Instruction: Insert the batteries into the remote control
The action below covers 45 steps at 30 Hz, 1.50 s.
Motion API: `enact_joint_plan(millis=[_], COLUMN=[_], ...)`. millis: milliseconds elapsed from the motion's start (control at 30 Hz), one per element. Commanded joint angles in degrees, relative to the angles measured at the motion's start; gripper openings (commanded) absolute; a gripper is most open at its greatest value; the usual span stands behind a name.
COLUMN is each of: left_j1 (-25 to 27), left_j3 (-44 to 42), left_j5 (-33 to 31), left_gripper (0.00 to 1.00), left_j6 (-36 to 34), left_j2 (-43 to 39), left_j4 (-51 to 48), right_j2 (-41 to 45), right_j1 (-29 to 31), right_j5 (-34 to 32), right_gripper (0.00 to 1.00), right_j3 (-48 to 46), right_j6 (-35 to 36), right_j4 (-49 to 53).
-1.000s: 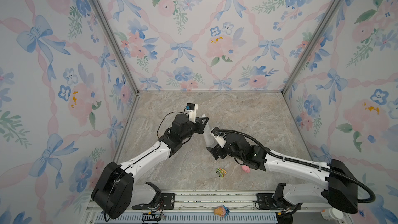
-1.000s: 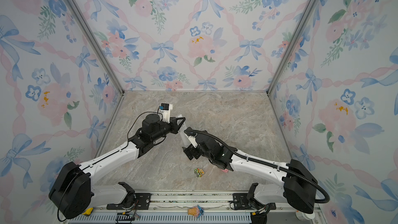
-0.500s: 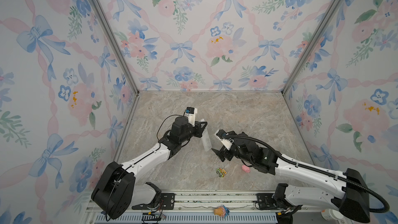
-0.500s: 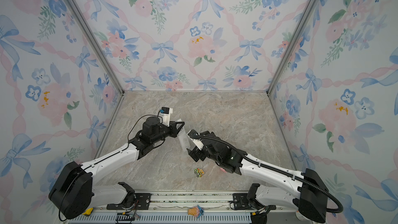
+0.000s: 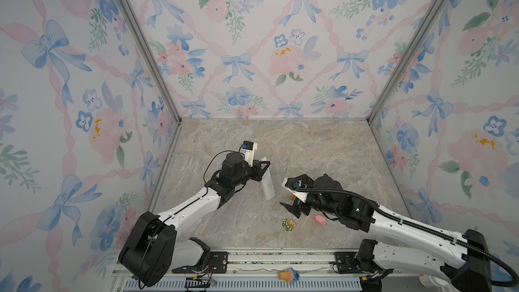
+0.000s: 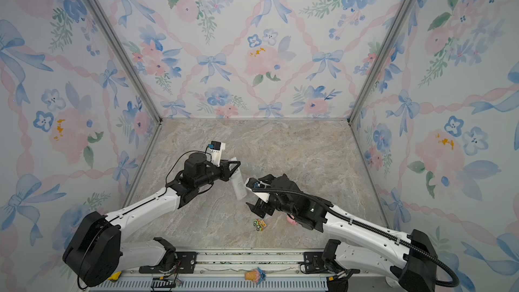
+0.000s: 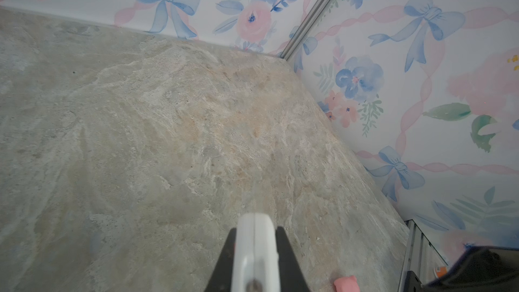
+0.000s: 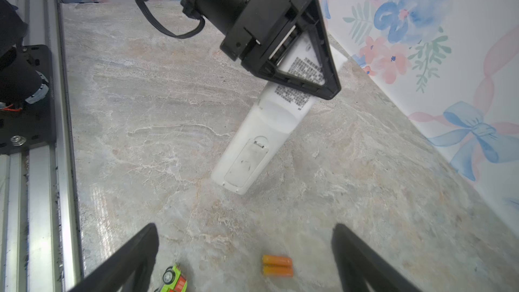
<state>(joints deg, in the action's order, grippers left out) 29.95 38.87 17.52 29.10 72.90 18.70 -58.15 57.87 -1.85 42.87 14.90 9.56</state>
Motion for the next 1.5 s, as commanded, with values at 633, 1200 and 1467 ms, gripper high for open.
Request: enact_joint_plan(millis=[633,1200,1467], left_j1=[-0.9,-1.3,-1.6], left_j3=[-0.1,2.1,2.9], left_j5=[17.1,19.5,19.9], left_gripper=[0.0,0.0,0.0], left_j6=[-2.8,1.6,5.9], left_j2=[-2.4,-1.4,-0.8], left_j4=[-0.1,-5.2,-5.2], right_j2=[1.8,-7.4,-8.6], right_j1=[0.6,0.6,0.5], right_j5=[11.6,15.3,17.3], right_gripper=[1.0,0.96,0.95], right_j3=[-3.5,1.9,2.0], right_j6=[12.4,17.5,17.5], right_j4=[-2.9,-3.6,-4.5])
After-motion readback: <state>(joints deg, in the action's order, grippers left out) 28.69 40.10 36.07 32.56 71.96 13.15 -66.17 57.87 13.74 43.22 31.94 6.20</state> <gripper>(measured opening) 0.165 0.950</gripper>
